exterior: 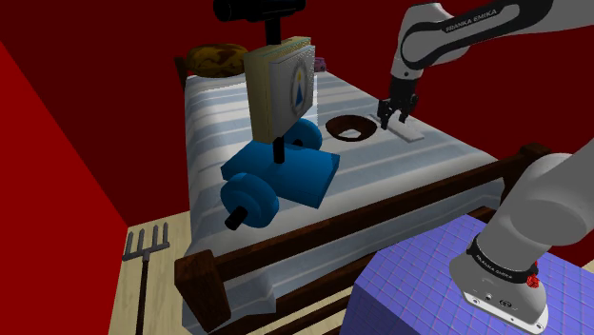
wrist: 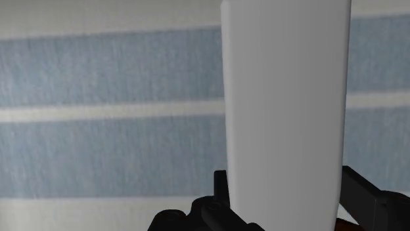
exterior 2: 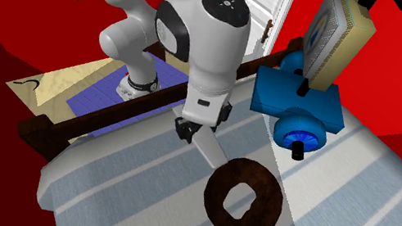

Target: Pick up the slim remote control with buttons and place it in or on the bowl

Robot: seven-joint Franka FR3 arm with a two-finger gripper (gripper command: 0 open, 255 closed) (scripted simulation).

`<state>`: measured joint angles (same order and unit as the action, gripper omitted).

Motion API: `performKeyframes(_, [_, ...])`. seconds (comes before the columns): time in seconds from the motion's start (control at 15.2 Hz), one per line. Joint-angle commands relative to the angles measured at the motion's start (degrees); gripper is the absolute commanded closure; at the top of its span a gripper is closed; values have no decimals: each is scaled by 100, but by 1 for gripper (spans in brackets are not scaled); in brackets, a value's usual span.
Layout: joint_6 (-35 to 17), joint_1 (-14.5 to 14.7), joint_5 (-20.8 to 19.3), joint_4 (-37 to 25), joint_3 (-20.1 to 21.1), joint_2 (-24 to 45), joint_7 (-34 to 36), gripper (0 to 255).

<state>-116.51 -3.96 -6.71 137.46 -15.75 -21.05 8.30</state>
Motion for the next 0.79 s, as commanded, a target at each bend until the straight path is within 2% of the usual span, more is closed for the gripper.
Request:
performKeyframes(0.0, [-8,71,117,-424,-31,440,-50,255])
performKeyframes(0.4, [94,191,541,-1889,-111,1843,-268,255])
performKeyframes(0.73, [401,152,913,-3320,-115,3017,-445,255])
